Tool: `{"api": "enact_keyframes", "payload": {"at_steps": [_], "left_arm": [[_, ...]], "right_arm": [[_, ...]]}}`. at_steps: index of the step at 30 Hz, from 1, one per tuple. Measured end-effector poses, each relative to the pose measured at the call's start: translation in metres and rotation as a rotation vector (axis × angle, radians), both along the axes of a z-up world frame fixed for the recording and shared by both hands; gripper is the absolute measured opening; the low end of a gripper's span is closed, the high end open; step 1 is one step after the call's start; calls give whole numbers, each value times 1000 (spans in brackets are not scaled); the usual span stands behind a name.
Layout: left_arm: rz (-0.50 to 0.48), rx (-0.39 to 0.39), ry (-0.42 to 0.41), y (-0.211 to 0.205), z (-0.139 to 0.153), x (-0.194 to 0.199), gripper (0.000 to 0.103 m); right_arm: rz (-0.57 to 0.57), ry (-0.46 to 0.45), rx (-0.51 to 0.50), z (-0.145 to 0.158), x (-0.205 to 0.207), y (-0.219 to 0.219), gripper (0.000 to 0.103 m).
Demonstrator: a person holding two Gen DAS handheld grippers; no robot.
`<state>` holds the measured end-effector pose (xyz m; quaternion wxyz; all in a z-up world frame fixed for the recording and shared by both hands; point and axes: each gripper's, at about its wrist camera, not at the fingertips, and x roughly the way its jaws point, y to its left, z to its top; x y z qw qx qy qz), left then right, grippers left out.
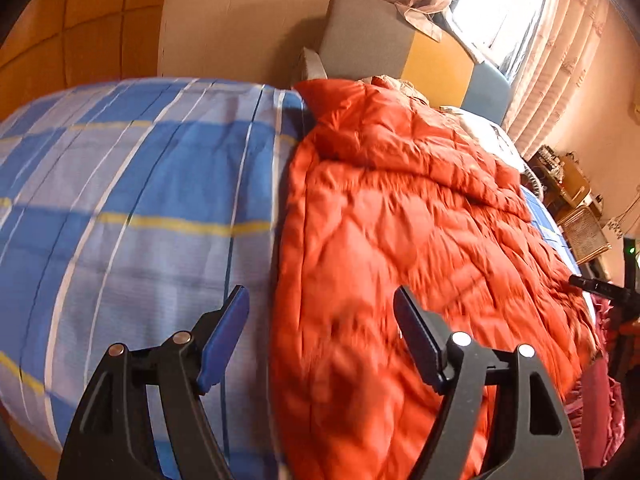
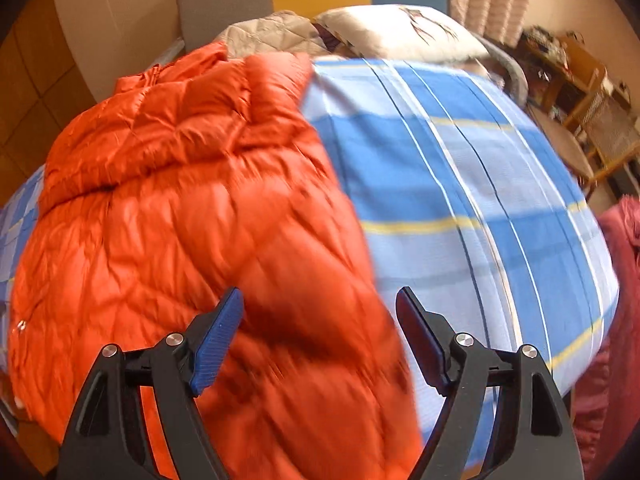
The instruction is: Fold large clothes
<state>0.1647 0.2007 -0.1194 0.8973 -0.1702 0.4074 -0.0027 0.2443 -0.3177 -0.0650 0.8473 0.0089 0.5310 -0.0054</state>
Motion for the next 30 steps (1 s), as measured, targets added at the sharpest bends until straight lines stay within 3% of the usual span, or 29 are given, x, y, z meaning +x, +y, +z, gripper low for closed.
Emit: {"api": "enact_keyframes", "payload": {"at_steps": [7,11,13,15,16,17,19,20,26,30], "left_arm": [[-41,-67,5,-15,-10,-42,72],[-43,-101,20,-23,-16,-48,62],[-35,-112,30,-24,-19,-49,60],[-36,-114,28,-24,-20,-50,43],[-43,-105,28,-24,-21,-50,29],[-55,-94,19,-23,-19,-50,18],[-60,-102,-6,-19,-13,-53,8],[-66,-98,-17,-17,-9,-55,5],[-82,-77,-60,-5,11,-77,3],[-70,-81,-39,1,7,-99,3]], "right_arm": [[-36,35,104,-15,-49,-37,78],[-21,57,160,-25,-61,-40,75],[-8,59,195,-28,-64,-40,58],[0,58,237,-30,-66,-39,46],[5,56,242,-30,-68,-39,34],[20,46,249,-27,-70,-36,28],[45,21,256,-17,-73,-30,16],[57,7,253,-12,-75,-28,15],[142,-46,251,19,-97,-18,13],[179,-28,221,17,-118,-14,13]]}}
